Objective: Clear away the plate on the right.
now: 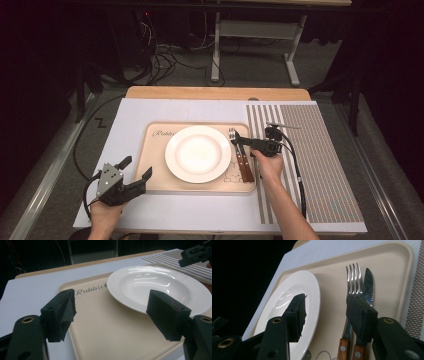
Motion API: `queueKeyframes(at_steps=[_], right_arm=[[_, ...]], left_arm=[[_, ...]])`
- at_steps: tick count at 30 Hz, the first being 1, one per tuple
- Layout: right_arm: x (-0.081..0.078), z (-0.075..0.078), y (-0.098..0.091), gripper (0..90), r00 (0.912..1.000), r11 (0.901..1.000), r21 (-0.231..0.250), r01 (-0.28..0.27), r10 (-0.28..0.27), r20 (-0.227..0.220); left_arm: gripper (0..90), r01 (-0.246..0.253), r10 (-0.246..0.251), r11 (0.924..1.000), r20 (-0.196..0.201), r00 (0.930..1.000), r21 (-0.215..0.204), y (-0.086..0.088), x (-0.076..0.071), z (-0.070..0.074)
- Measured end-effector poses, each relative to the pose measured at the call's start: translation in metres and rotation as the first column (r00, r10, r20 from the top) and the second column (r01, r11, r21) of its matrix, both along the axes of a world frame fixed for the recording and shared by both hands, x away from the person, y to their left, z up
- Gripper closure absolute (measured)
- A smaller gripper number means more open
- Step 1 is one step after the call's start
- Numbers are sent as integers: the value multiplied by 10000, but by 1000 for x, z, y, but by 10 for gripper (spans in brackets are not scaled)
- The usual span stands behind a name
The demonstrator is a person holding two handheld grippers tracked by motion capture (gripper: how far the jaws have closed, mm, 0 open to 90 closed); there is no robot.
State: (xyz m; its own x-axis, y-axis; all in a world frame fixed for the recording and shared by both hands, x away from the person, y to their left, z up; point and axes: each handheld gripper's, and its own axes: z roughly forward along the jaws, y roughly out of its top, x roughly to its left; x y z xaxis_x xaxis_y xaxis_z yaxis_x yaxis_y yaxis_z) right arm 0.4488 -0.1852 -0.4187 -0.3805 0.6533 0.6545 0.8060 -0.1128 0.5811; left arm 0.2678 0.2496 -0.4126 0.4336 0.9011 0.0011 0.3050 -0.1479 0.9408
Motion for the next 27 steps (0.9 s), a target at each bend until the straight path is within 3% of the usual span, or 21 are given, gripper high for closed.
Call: queueKeyframes(at_steps=[27], right_arm=[[-14, 1, -35, 514, 9992, 9987, 359, 374, -378, 130]], left_arm=[[243, -36, 36, 9999, -23, 10000, -99, 1, 0, 0]])
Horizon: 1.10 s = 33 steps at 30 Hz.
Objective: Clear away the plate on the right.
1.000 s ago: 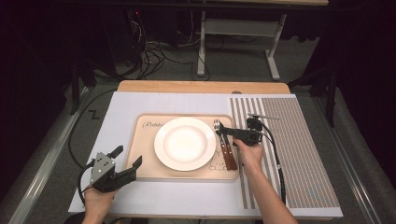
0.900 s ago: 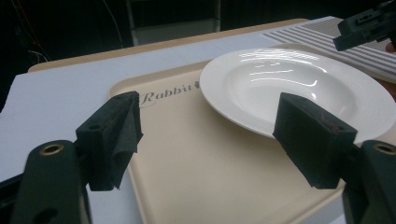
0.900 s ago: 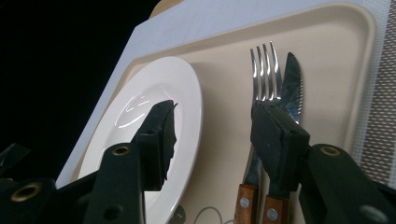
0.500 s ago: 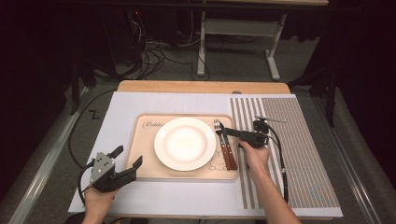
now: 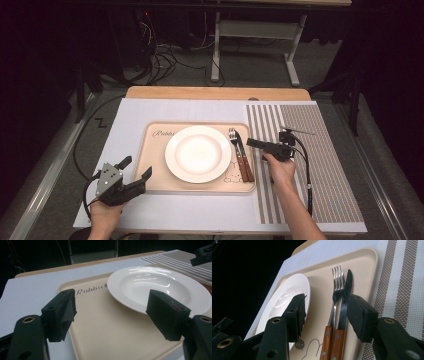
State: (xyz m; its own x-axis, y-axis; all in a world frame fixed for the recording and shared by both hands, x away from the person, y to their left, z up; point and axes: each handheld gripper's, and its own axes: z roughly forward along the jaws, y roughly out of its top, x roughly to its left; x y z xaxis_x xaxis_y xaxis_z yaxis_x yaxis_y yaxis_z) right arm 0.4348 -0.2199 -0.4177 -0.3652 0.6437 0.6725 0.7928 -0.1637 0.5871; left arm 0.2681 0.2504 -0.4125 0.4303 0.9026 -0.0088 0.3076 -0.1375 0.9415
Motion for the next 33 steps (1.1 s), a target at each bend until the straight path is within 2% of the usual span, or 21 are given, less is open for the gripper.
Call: queueKeyframes(at_steps=[14, 26, 33], right_arm=[[-6, 2, -21, 516, 9993, 9993, 125, 354, -356, 119], [-12, 0, -46, 512, 9973, 9969, 306, 721, -726, 134], [-18, -1, -66, 509, 9938, 9930, 419, 1101, -1107, 114]], left_arm=[[243, -12, 12, 10000, -3, 10000, -23, 0, 0, 0], [243, -35, 35, 10000, 5, 10000, -54, 1, 0, 0], [243, -44, 44, 10000, -13, 10000, -62, 0, 0, 0]])
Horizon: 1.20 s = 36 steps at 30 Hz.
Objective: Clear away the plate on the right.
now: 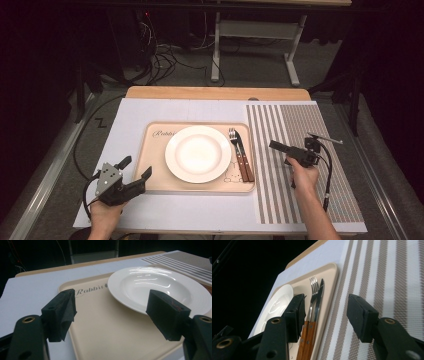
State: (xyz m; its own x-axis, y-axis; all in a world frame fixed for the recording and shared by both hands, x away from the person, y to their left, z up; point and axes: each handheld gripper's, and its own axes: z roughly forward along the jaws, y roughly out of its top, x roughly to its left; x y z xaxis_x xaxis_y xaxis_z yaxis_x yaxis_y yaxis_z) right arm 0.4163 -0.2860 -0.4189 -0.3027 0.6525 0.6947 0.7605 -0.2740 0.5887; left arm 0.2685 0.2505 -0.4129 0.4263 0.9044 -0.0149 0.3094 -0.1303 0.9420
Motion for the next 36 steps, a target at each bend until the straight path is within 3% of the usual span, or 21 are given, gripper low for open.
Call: queueKeyframes(at_steps=[11, 17, 21, 27, 36], right_arm=[[-14, 4, -22, 492, 9985, 9979, -551, 353, -329, 439], [-21, 6, -27, 470, 9956, 9914, -1249, 386, -275, 900], [-27, 11, -25, 462, 9907, 9744, -2209, 417, -117, 1356], [-35, 15, -24, 445, 9851, 9533, -2991, 413, 112, 1717], [-51, 17, -22, 407, 9696, 9042, -4243, 486, 593, 2372]], left_arm=[[244, -39, 39, 10000, 11, 10000, -38, 0, 0, 0], [243, -30, 30, 10000, -2, 10000, -24, -1, 0, 0], [244, -10, 10, 10000, -7, 10000, -11, -2, 0, 0], [245, -28, 28, 10000, -1, 10000, -34, -1, 0, 0], [245, -23, 23, 10000, -21, 10000, -45, -2, 0, 0]])
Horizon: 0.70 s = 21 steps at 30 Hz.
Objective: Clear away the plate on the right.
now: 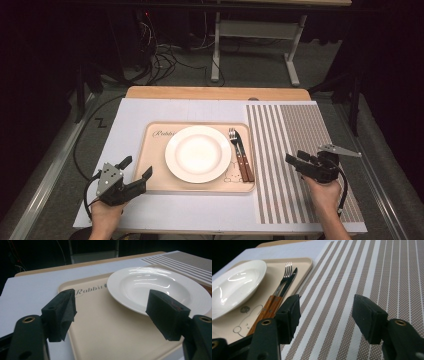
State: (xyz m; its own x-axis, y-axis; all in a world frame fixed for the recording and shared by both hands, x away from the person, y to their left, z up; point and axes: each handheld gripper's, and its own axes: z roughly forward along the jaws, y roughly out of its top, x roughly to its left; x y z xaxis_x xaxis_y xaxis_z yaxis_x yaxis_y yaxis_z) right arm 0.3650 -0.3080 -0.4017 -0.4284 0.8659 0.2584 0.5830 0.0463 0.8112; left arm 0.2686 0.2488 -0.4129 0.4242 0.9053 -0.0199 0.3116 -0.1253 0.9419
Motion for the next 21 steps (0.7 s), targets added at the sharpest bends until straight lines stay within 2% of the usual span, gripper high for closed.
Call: queueKeyframes(at_steps=[6, 13, 21], right_arm=[[-9, 1, 3, 395, 9987, 9996, -107, -244, 249, 451], [-19, 1, 4, 386, 9961, 9974, -689, -231, 289, 835], [-33, -1, 2, 375, 9872, 9944, -1037, -224, 384, 1547]], left_arm=[[245, -52, 52, 10000, 15, 10000, -35, 1, 0, 0], [245, -45, 45, 10000, 46, 10000, -29, 1, 0, 1], [245, -13, 13, 10000, 51, 10000, -15, 1, -1, 1]])
